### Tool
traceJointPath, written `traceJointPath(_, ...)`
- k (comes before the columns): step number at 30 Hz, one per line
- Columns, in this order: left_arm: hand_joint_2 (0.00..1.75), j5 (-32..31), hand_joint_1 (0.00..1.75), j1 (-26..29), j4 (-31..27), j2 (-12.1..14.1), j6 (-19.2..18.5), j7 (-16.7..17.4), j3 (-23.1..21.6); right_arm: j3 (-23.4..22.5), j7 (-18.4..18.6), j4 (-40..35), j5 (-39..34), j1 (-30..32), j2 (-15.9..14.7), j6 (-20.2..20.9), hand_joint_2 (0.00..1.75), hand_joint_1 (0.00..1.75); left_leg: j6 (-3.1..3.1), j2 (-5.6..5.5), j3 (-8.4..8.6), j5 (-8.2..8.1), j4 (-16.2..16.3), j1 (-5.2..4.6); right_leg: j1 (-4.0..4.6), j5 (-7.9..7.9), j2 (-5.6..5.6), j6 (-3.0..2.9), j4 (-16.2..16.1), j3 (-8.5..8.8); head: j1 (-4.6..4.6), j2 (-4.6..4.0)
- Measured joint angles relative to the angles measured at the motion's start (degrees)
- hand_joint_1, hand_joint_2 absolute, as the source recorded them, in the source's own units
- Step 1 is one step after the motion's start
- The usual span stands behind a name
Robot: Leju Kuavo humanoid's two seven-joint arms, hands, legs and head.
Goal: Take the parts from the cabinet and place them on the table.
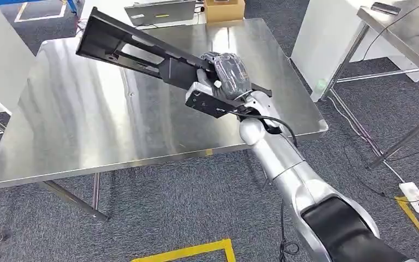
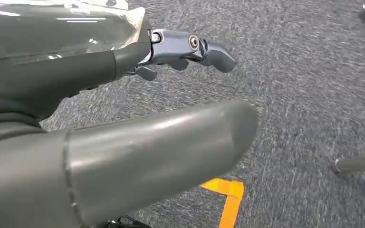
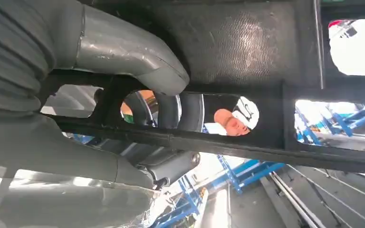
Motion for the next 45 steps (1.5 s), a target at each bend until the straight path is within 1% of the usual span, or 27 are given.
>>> traceJointPath(1,0.00,0.00,0.00,0.01,0.00,0.06,0.00,0.00,-0.02,0.09,0.26,0.20,0.37,-0.01,0.04,0.00,1.75,1.75,-0.31,0.14,-0.03,1.20,-1.11,0.35,-0.11,-0.03,0.01,-0.01,0.01,0.02,-0.02,0.00)
traceJointPath(2,0.00,0.00,0.00,-0.02,0.00,0.11,0.00,-0.02,-0.02,0.15,0.66,0.29,0.97,-0.10,0.07,0.00,1.75,1.75,-0.56,0.19,1.15,3.17,-4.11,0.64,-0.20,-0.16,0.03,0.17,0.02,0.10,-0.02,0.00)
traceJointPath(3,0.00,0.02,0.00,-0.02,0.00,0.20,-0.02,-0.11,-0.02,0.29,1.86,0.46,2.30,-0.42,0.09,0.35,1.75,1.75,-0.88,0.24,3.87,6.31,-9.83,0.91,-0.36,-0.29,0.04,0.36,0.05,0.23,0.00,0.00)
traceJointPath(4,0.00,0.07,0.00,-0.02,0.00,0.20,-0.02,-0.13,-0.02,0.59,3.11,0.74,3.48,-0.94,0.11,0.87,1.75,1.75,-0.77,0.27,6.45,8.71,-14.77,1.10,-0.48,-0.43,0.08,0.60,0.09,0.38,-0.04,0.00)
traceJointPath(5,0.00,0.07,0.00,-0.08,0.00,0.20,-0.09,-0.15,0.00,0.94,4.02,1.05,4.46,-1.39,0.07,1.25,1.75,1.75,-0.60,0.27,7.60,8.46,-17.38,1.11,-0.34,-0.54,0.09,0.86,0.16,0.48,0.00,0.00)
traceJointPath(6,0.00,0.15,0.00,-0.12,0.00,0.24,-0.20,-0.18,0.02,1.16,5.02,1.66,5.66,-2.04,-0.02,1.66,1.75,1.75,0.12,0.19,7.41,6.97,-17.27,0.66,-0.27,-0.46,0.10,1.31,0.14,0.28,0.07,0.00)
traceJointPath(7,0.00,0.15,0.00,-0.10,0.00,0.26,-0.28,-0.17,0.02,1.51,5.51,2.39,6.45,-2.66,0.04,1.81,1.75,1.75,0.68,0.08,8.08,8.03,-17.20,0.37,-0.25,-0.59,0.12,1.72,0.09,0.11,0.00,0.00)
traceJointPath(8,0.00,0.28,0.00,-0.08,0.00,0.24,-0.35,-0.20,0.09,1.71,5.73,3.11,6.93,-2.83,0.07,1.81,1.75,1.75,0.74,0.05,8.17,8.92,-17.44,0.49,0.15,-0.98,0.11,1.71,0.51,0.01,0.00,0.00)
traceJointPath(9,0.00,0.42,0.00,-0.08,0.00,0.20,-0.37,-0.20,0.18,1.82,5.81,3.72,7.02,-3.04,0.02,1.81,1.75,1.75,0.69,0.02,8.07,8.91,-17.34,0.30,0.36,-0.81,0.10,1.48,0.43,0.24,0.18,0.00)
traceJointPath(10,0.00,0.42,0.00,-0.08,0.00,0.20,-0.37,-0.20,0.22,1.93,5.90,4.22,7.10,-3.24,0.00,1.81,1.75,1.75,0.86,-0.15,8.01,8.98,-17.28,-0.03,-0.04,-0.78,0.00,1.61,0.40,0.30,0.19,0.00)
traceJointPath(11,0.00,0.44,0.00,-0.07,0.00,0.20,-0.37,-0.20,0.24,2.03,5.97,4.55,7.13,-3.38,0.02,1.81,1.75,1.75,0.97,-0.27,7.99,8.99,-17.27,-0.30,0.12,-0.66,-0.09,1.80,0.24,0.27,0.15,0.00)
traceJointPath(12,0.00,0.44,0.00,-0.07,0.00,0.22,-0.37,-0.20,0.26,2.19,5.99,4.88,7.13,-3.55,0.02,1.81,1.75,1.75,1.09,-0.34,7.97,9.02,-17.27,-0.46,-0.09,-0.65,-0.21,1.83,0.13,0.31,0.18,0.00)
traceJointPath(14,0.00,0.48,0.00,-0.07,0.00,0.31,-0.37,-0.20,0.29,2.49,5.99,5.35,7.13,-3.84,0.04,1.81,1.75,1.75,1.53,-0.47,7.97,8.92,-17.27,-0.61,-0.17,-0.65,-0.24,1.84,-0.10,0.46,0.18,0.00)
traceJointPath(17,0.00,0.48,0.00,-0.07,0.00,0.26,-0.37,-0.20,0.31,2.73,6.23,5.97,7.54,-4.14,0.04,1.88,1.75,1.75,1.85,-0.50,7.96,8.94,-17.27,-0.61,-0.17,-0.48,-0.26,2.14,-0.53,0.68,0.20,0.00)
traceJointPath(19,0.00,0.48,0.00,-0.08,0.00,0.26,-0.50,-0.28,0.31,3.11,8.66,7.94,10.72,-5.17,0.24,3.30,1.75,1.75,1.93,-0.50,7.96,8.93,-17.27,-0.65,-0.21,-0.41,-0.26,2.27,-0.60,0.70,0.18,0.00)
traceJointPath(21,0.00,0.48,0.00,-0.11,0.00,0.33,-1.05,-0.83,0.33,3.97,12.62,11.38,16.60,-5.94,0.48,4.76,1.75,1.75,2.03,-0.54,7.97,8.94,-17.27,-0.72,-0.28,-0.41,-0.28,2.63,-0.65,0.76,0.18,0.00)
traceJointPath(23,0.00,0.63,0.00,-0.23,-0.02,0.48,-2.01,-1.80,0.35,5.97,16.99,18.66,23.45,-7.40,1.23,5.86,1.75,1.75,2.13,-0.54,8.00,9.00,-17.27,-0.73,-0.30,-0.35,-0.29,2.72,-0.66,0.74,0.15,0.00)
traceJointPath(25,0.00,0.72,0.00,-0.37,-0.13,0.55,-2.01,-3.17,0.46,8.25,20.82,24.25,29.27,-6.93,1.46,6.12,1.75,1.75,2.23,-0.62,7.96,9.05,-17.27,-0.74,-0.30,-0.34,-0.41,2.87,-0.66,0.76,0.15,0.00)
traceJointPath(26,0.00,0.72,0.00,-0.36,-0.13,0.63,-1.84,-3.78,0.59,9.50,22.87,26.81,32.07,-6.73,1.59,6.16,1.75,1.75,2.23,-0.63,7.95,9.06,-17.26,-0.74,-0.31,-0.31,-0.41,3.12,-0.66,0.75,0.15,0.00)
traceJointPath(29,0.00,0.76,0.00,-0.36,-0.13,0.87,-1.75,-4.90,0.85,12.29,27.02,31.74,37.49,-6.84,1.53,6.40,1.75,1.75,2.23,-0.52,7.98,9.05,-17.26,-0.73,-0.30,-0.27,-0.36,3.17,-0.65,0.71,0.15,0.00)
traceJointPath(32,0.00,1.20,0.00,-0.35,-0.13,0.98,-2.23,-5.36,1.05,14.30,29.05,35.04,40.25,-7.32,1.25,7.45,1.75,1.75,2.23,-0.51,8.02,9.05,-17.26,-0.65,-0.29,-0.29,-0.35,3.16,-0.65,0.72,0.18,0.00)
traceJointPath(37,0.00,1.79,0.00,-0.29,-0.13,1.18,-3.98,-5.81,1.66,17.77,35.05,38.36,46.79,-8.31,0.33,10.12,1.75,1.75,2.22,-0.58,8.07,9.07,-17.26,-0.56,-0.28,-0.34,-0.39,3.13,-0.65,0.75,0.17,0.00)
traceJointPath(40,0.00,1.35,0.00,-0.22,-0.13,1.35,-3.98,-6.01,1.68,19.11,37.63,39.58,49.88,-8.38,-0.85,10.18,1.75,1.75,2.22,-0.60,8.06,9.08,-17.26,-0.58,-0.27,-0.32,-0.39,3.16,-0.65,0.78,0.18,0.00)
traceJointPath(45,0.00,0.92,0.00,-0.16,-0.15,1.55,-4.00,-6.84,1.75,23.04,41.73,40.92,50.54,-8.46,-3.02,8.89,1.75,1.75,2.24,-0.60,8.06,9.09,-17.26,-0.65,-0.27,-0.28,-0.39,3.20,-0.64,0.83,0.18,0.00)
